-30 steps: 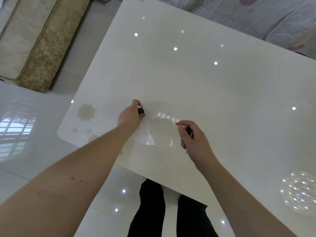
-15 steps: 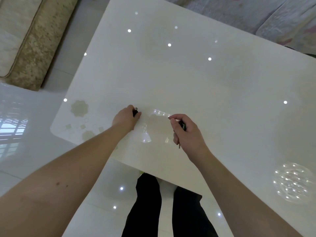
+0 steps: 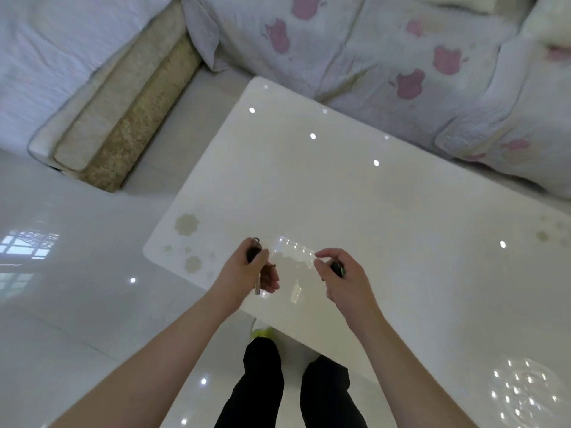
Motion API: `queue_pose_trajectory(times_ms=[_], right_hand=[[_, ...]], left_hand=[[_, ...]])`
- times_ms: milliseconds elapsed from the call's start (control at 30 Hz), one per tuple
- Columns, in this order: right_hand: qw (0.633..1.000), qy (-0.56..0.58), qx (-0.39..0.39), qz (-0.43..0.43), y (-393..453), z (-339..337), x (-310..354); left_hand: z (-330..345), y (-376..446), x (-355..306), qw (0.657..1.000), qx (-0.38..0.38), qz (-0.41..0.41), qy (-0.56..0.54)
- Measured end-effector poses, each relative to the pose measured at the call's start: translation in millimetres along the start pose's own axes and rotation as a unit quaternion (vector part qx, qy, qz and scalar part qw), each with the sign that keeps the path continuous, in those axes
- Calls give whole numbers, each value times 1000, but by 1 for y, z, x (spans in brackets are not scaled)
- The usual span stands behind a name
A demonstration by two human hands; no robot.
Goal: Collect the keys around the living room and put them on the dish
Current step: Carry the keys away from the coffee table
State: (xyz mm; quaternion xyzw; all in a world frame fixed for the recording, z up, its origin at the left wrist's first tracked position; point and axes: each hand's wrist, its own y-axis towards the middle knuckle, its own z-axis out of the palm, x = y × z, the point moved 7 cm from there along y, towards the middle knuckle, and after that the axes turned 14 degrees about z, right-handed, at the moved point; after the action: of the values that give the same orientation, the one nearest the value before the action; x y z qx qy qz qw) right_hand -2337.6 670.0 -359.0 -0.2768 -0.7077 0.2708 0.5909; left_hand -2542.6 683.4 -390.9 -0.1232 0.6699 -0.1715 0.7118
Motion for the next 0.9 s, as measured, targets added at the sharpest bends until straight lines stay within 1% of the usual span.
queue_pose_trajectory(times_ms=[67,100,200,333,433,567,667,800,900], right_hand=[[999,-40,0,-14,-26,-2,14],[998,-59,3,-23,-39,-2,22],[993,-109,8,-49,-75,-4,50],[987,-135,-3,-83,-112,-9,89],[987,-118,-14,-108,-133,-13,110],[991,-70,0,-118,-155,-14,124],[991,-58,23,-115,-168,-14,126],[988,-68,71,-117,-181,-18,126],[985,-70,104,-116,-188,-26,124]], left_hand=[[0,-24,-34,999,34,21,-9],[1,-35,-52,998,53,41,5],[0,-65,-99,987,95,96,86],[1,-98,-146,971,111,132,165],[8,-117,-164,966,119,154,169],[14,-139,-179,967,85,194,141],[23,-150,-188,966,68,196,152],[38,-163,-191,976,33,185,110],[53,-177,-190,973,13,185,135]])
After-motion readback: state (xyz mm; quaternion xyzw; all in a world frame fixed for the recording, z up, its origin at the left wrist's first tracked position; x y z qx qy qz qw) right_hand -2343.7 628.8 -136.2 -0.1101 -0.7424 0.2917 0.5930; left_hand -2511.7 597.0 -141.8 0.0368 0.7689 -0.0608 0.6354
